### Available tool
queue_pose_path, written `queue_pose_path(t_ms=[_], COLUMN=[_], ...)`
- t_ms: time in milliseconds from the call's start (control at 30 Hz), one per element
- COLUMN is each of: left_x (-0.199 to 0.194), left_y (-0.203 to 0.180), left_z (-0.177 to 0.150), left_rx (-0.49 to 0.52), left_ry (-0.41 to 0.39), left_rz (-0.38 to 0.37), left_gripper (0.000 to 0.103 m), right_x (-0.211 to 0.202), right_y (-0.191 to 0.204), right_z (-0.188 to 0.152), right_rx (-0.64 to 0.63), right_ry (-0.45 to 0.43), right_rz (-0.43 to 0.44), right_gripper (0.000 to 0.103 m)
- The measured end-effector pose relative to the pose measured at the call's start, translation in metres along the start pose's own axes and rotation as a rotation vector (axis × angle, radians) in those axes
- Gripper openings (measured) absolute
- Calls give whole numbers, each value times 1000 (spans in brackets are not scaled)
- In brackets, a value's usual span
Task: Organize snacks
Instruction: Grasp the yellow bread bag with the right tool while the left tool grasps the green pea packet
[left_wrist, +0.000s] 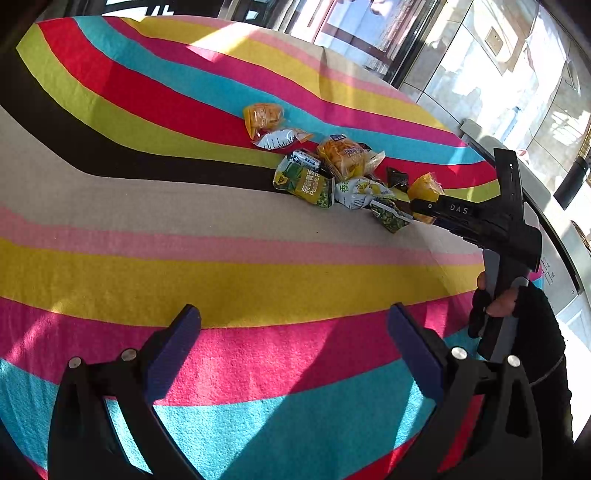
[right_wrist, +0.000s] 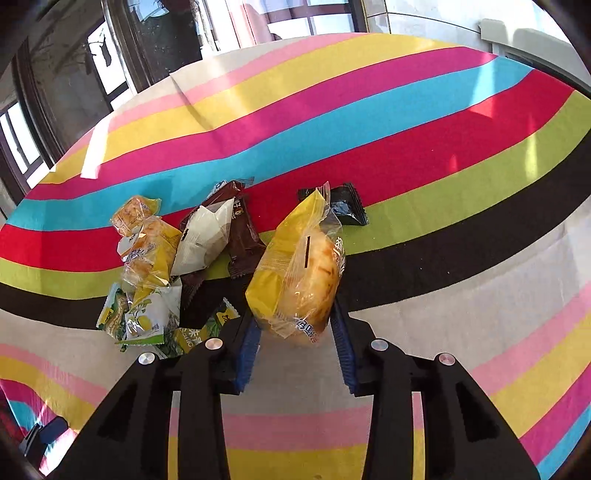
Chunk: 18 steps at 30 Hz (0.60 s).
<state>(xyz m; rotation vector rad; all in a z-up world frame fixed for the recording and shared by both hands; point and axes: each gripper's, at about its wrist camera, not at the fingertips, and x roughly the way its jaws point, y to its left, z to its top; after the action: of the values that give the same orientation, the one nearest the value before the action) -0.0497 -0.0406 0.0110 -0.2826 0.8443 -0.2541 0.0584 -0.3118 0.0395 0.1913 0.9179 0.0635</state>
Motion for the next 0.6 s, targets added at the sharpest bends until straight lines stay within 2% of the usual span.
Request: queue_pose_path(t_ms=[133,267,433,500,600], left_x=[0,0,3,12,38], left_y=[-1,-1,0,-2,-14], left_z=[0,-1,7,18,41], left_rx=[3,3,-4,-1,80], left_ry=[3,3,47,73,109], left_rz=[5,5,-1,32,136], left_gripper=[101,101,101,101,101], right_x=[-31,-39,-43,-42,-38], right_y=[-21,-35,-28,-20,-19], right_z=[-31,-53,-55,-56,-53], right_rx=[-17,3,-26,-63,-58], right_ry=[10,18,-30,-27,-25], right_rz=[-2,-7,-27,-48,-52], right_gripper=[37,37,37,37,37])
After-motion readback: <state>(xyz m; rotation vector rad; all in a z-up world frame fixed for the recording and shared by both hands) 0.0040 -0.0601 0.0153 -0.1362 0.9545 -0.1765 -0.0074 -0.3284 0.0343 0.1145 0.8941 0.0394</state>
